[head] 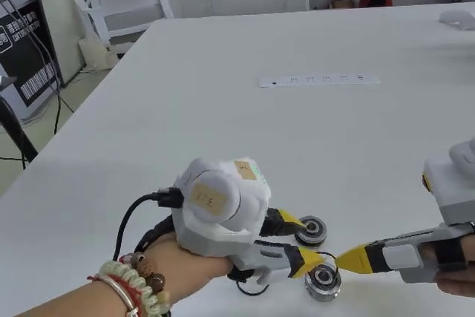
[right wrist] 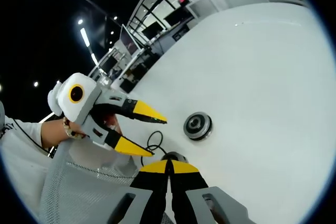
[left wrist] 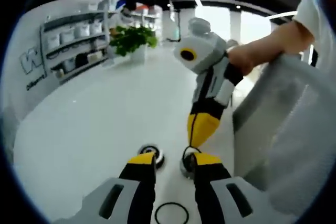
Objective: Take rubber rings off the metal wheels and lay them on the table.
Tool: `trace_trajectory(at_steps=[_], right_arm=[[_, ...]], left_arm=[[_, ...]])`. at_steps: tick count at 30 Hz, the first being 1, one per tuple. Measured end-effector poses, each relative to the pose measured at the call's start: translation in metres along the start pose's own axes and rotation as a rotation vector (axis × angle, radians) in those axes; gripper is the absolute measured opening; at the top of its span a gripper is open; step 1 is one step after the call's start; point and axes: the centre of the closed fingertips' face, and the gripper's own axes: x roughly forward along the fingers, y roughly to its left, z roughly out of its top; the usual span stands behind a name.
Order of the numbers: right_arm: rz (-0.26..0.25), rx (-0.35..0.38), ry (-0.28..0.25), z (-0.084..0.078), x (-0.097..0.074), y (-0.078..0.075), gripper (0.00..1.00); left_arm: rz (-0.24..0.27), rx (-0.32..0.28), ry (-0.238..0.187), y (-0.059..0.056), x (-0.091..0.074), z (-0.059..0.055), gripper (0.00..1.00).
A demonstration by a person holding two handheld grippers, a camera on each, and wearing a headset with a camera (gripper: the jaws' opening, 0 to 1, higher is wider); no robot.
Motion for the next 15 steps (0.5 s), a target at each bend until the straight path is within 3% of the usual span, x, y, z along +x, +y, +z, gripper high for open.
trace_trajectory(at_steps=[2, 5, 7, 11, 15], right_arm=[[0.003, -0.01, 0.009, -0.001, 0.0, 0.001, 0.0], [0.001, -0.015, -0.005, 0.003, 0.0, 0.003, 0.0], [0.003, -0.02, -0.011, 0.005, -0.001, 0.005, 0.0], [-0.009, -0.032, -0.021, 0.009, -0.004, 0.006, 0.0], [-0.014, -0.042, -0.034, 0.014, -0.006, 0.008, 0.0]], left_arm=[[-0.03, -0.016, 0.04, -0.006, -0.004, -0.005, 0.31], [-0.044, 0.008, 0.034, -0.009, -0.008, -0.003, 0.29], [-0.057, -0.011, 0.03, -0.009, -0.011, -0.002, 0.31], [-0.064, 0.02, 0.058, -0.008, -0.018, -0.005, 0.34], [-0.075, -0.011, 0.041, -0.004, -0.029, 0.003, 0.36]])
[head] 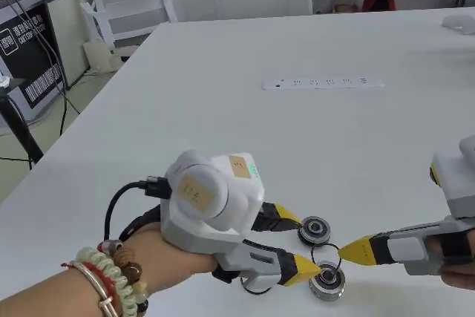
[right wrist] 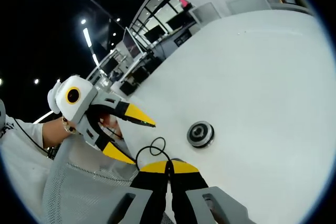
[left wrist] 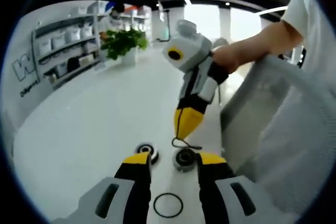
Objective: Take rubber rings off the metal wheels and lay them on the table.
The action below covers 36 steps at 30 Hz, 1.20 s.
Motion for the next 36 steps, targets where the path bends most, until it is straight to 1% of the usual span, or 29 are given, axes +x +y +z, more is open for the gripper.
trace_trajectory(at_steps=[2, 3, 5, 6, 8, 12, 15, 17, 19, 21, 23, 25, 26, 27, 28, 29, 30, 31, 33, 36], right_arm=[[0.001, -0.01, -0.007, 0.004, -0.001, 0.002, 0.0], [0.0, -0.014, -0.011, 0.005, -0.001, 0.002, 0.0], [-0.001, -0.02, -0.016, 0.008, -0.001, 0.003, 0.0], [-0.003, -0.025, -0.019, 0.009, -0.002, 0.004, 0.0], [-0.005, -0.038, -0.021, 0.012, -0.003, 0.005, 0.0], [-0.008, -0.052, -0.022, 0.013, -0.003, 0.006, 0.0], [-0.011, -0.062, -0.018, 0.014, -0.003, 0.007, 0.0], [-0.01, -0.064, -0.012, 0.013, -0.001, 0.009, 0.0], [-0.01, -0.076, -0.003, 0.012, 0.0, 0.011, 0.0], [-0.01, -0.084, -0.004, 0.014, 0.0, 0.013, 0.0], [-0.005, -0.087, -0.014, 0.017, -0.001, 0.016, 0.0], [0.003, -0.083, -0.031, 0.022, -0.002, 0.019, 0.0], [0.014, -0.07, -0.045, 0.024, -0.002, 0.021, 0.0], [0.037, -0.041, -0.067, 0.028, -0.001, 0.026, 0.0], [0.064, -0.01, -0.087, 0.031, -0.001, 0.031, 0.0], [0.07, -0.007, -0.094, 0.033, -0.001, 0.032, 0.0], [0.061, -0.017, -0.089, 0.032, -0.001, 0.031, 0.0], [0.059, -0.02, -0.091, 0.033, -0.001, 0.032, 0.0], [0.059, -0.02, -0.09, 0.034, 0.001, 0.033, 0.0], [0.063, -0.023, -0.082, 0.033, 0.003, 0.036, 0.0]], left_arm=[[0.004, 0.037, 0.01, 0.001, -0.007, 0.001, 0.37], [0.004, 0.046, 0.013, 0.001, -0.01, 0.0, 0.37], [0.004, 0.041, 0.017, 0.003, -0.017, -0.001, 0.39], [0.006, 0.026, 0.015, 0.004, -0.023, -0.002, 0.39], [0.015, 0.022, 0.01, 0.006, -0.032, -0.004, 0.4], [0.05, 0.017, 0.012, 0.012, -0.051, -0.008, 0.42], [0.073, -0.007, -0.007, 0.016, -0.064, -0.007, 0.44], [0.087, -0.003, -0.009, 0.018, -0.071, -0.009, 0.44], [0.117, 0.011, 0.011, 0.023, -0.079, -0.015, 0.44], [0.131, 0.014, 0.023, 0.023, -0.086, -0.021, 0.45], [0.134, 0.008, 0.026, 0.021, -0.09, -0.025, 0.47], [0.128, -0.003, 0.035, 0.016, -0.097, -0.034, 0.5], [0.126, -0.004, 0.038, 0.014, -0.098, -0.037, 0.51], [0.126, -0.003, 0.039, 0.013, -0.1, -0.04, 0.53], [0.128, -0.01, 0.036, 0.012, -0.102, -0.043, 0.55], [0.131, -0.026, 0.035, 0.012, -0.104, -0.046, 0.55], [0.136, -0.052, 0.033, 0.011, -0.106, -0.05, 0.54], [0.139, -0.062, 0.032, 0.01, -0.107, -0.052, 0.54], [0.146, -0.076, 0.03, 0.009, -0.108, -0.056, 0.55], [0.154, -0.09, 0.041, 0.006, -0.108, -0.062, 0.55]])
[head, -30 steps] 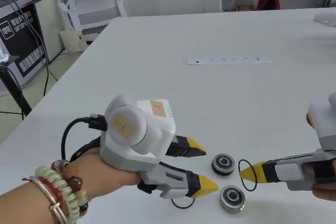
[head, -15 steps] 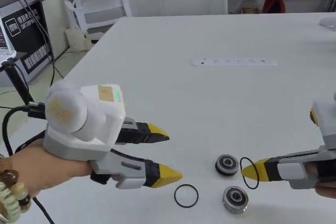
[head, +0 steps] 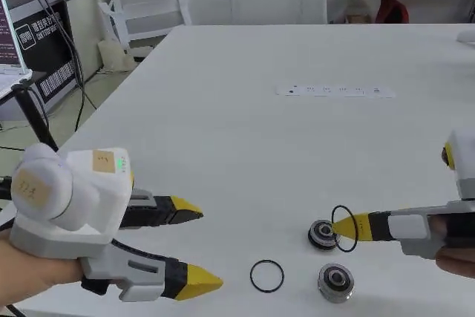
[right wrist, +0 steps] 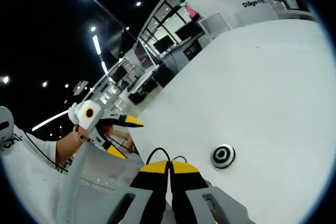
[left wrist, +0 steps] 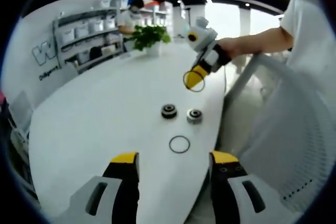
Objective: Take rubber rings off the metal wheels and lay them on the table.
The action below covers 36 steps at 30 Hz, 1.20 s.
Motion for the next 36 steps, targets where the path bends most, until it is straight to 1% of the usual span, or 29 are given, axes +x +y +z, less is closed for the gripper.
trace_trajectory(at_steps=[4, 9, 11, 13, 17, 19, 21, 24, 26, 29, 31, 33, 36], right_arm=[[0.002, -0.004, 0.013, -0.002, 0.004, 0.003, 0.0], [-0.001, -0.014, 0.031, -0.005, 0.01, 0.005, 0.0], [0.0, -0.013, 0.04, -0.006, 0.015, 0.006, 0.0], [0.002, -0.026, 0.057, -0.009, 0.02, 0.009, 0.0], [-0.004, -0.045, 0.089, -0.013, 0.031, 0.012, 0.0], [-0.021, -0.059, 0.108, -0.015, 0.035, 0.011, 0.0], [-0.034, -0.07, 0.124, -0.017, 0.04, 0.01, 0.0], [-0.053, -0.082, 0.143, -0.019, 0.044, 0.008, 0.0], [-0.065, -0.085, 0.145, -0.021, 0.049, 0.007, 0.0], [-0.075, -0.1, 0.172, -0.026, 0.055, 0.007, 0.0], [-0.083, -0.115, 0.185, -0.028, 0.058, 0.006, 0.0], [-0.106, -0.117, 0.193, -0.029, 0.06, 0.002, 0.0], [-0.152, -0.109, 0.207, -0.031, 0.062, -0.009, 0.0]], left_arm=[[0.011, -0.023, 0.009, -0.003, 0.001, -0.006, 0.54], [0.008, -0.032, 0.009, -0.011, 0.001, -0.009, 0.55], [0.011, -0.036, 0.012, -0.013, 0.001, -0.011, 0.55], [0.018, -0.046, 0.021, -0.013, 0.001, -0.014, 0.55], [0.029, -0.078, 0.007, -0.012, -0.001, -0.015, 0.55], [0.039, -0.084, 0.01, -0.011, -0.001, -0.016, 0.55], [0.05, -0.069, 0.031, -0.01, -0.001, -0.019, 0.55], [0.05, -0.057, 0.05, -0.011, 0.0, -0.022, 0.55], [0.052, -0.054, 0.044, -0.011, 0.0, -0.021, 0.55], [0.058, -0.08, 0.021, -0.01, 0.001, -0.017, 0.55], [0.055, -0.078, 0.027, -0.011, 0.002, -0.019, 0.55], [0.059, -0.066, 0.045, -0.01, 0.002, -0.022, 0.54], [0.065, -0.053, 0.053, -0.009, 0.004, -0.022, 0.54]])
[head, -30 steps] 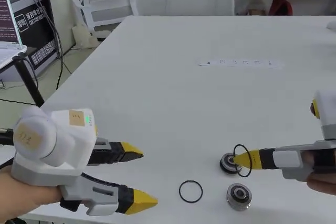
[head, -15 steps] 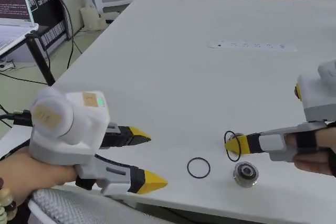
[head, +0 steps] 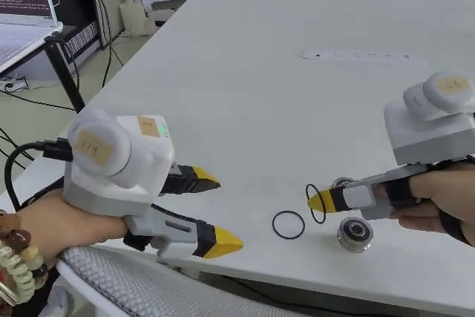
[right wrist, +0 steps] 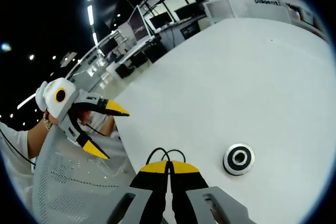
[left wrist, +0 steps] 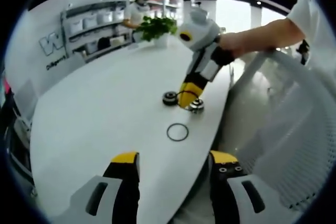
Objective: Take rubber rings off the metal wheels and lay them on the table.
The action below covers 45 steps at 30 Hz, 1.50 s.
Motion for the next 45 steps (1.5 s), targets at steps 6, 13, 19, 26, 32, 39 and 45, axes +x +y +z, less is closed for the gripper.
trace_trajectory(at_steps=[6, 13, 19, 26, 32, 39, 45], right_arm=[[-0.038, -0.007, 0.019, -0.005, 0.005, -0.007, 0.0], [-0.032, -0.002, 0.051, -0.021, 0.011, -0.012, 0.0], [-0.047, -0.004, 0.042, -0.019, 0.011, -0.017, 0.0], [-0.081, -0.051, 0.063, -0.022, 0.01, -0.022, 0.0], [-0.07, -0.064, 0.064, -0.021, 0.013, -0.023, 0.0], [-0.065, -0.085, 0.067, -0.02, 0.013, -0.022, 0.0], [-0.054, -0.087, 0.06, -0.018, 0.012, -0.021, 0.01]], left_arm=[[0.0, 0.004, 0.001, 0.001, 0.001, -0.001, 0.53], [-0.001, 0.005, 0.015, 0.001, 0.002, -0.004, 0.52], [0.024, -0.009, 0.008, 0.006, 0.001, -0.004, 0.52], [0.057, -0.02, 0.019, 0.012, 0.0, -0.007, 0.52], [0.085, -0.044, 0.007, 0.018, -0.003, -0.007, 0.52], [0.075, -0.072, -0.008, 0.014, -0.001, -0.005, 0.52], [0.079, -0.092, -0.018, 0.015, -0.001, -0.004, 0.53]])
